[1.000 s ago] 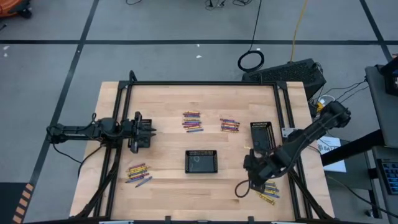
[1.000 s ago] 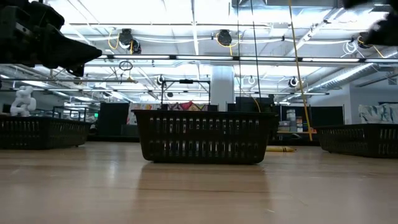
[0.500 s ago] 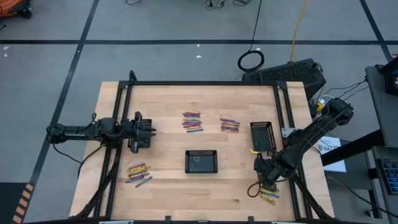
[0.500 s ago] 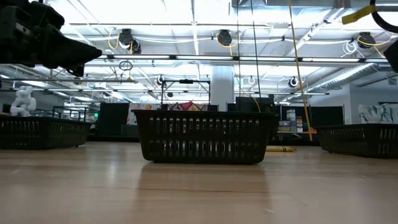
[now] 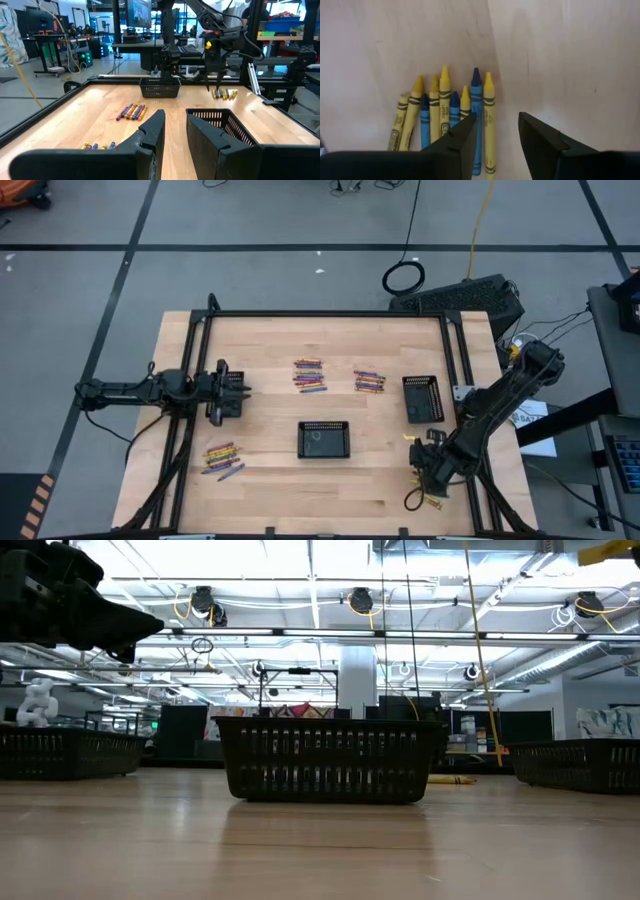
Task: Sort crayons
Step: Put the yellow crayon into the right black basket
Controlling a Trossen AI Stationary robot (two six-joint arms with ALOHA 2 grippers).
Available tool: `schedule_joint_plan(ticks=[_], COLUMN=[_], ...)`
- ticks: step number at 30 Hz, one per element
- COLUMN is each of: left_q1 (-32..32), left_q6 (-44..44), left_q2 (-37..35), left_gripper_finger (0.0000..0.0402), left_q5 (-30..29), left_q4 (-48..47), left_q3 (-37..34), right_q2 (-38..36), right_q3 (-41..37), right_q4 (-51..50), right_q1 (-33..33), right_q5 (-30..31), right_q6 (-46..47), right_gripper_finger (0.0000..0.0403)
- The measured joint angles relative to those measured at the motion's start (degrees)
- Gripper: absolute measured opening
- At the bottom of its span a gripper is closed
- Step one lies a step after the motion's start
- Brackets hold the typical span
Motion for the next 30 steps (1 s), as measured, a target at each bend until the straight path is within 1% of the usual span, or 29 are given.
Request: schedule_joint_plan(ticks=[10, 19, 21, 25, 30], left_q1=[0.0, 0.0, 0.0, 0.0, 0.0], left_q6=[0.0, 0.0, 0.0, 0.0, 0.0], left_q2=[0.0, 0.0, 0.0, 0.0, 0.0], left_gripper_finger=[0.0083, 0.0083, 0.0083, 0.0083, 0.0083], left_q5=[0.0, 0.0, 0.0, 0.0, 0.0], left_q4=[0.0, 0.0, 0.0, 0.0, 0.0], left_q3=[0.0, 0.0, 0.0, 0.0, 0.0], right_q2=[3.6, 3.9, 3.9, 3.9, 3.7], right_q3=[0.0, 0.0, 0.0, 0.0, -1.8], right_q4=[-0.1, -1.0, -1.1, -1.7, -0.8], right_q1=[1.2, 1.1, 1.2, 1.1, 1.1], right_q5=[0.3, 0.6, 1.8, 4.9, 6.1], right_q6=[0.4, -0.3, -1.0, -2.7, -2.6], right_gripper_finger=[0.0132, 0.0132, 0.0131, 0.0116, 0.008])
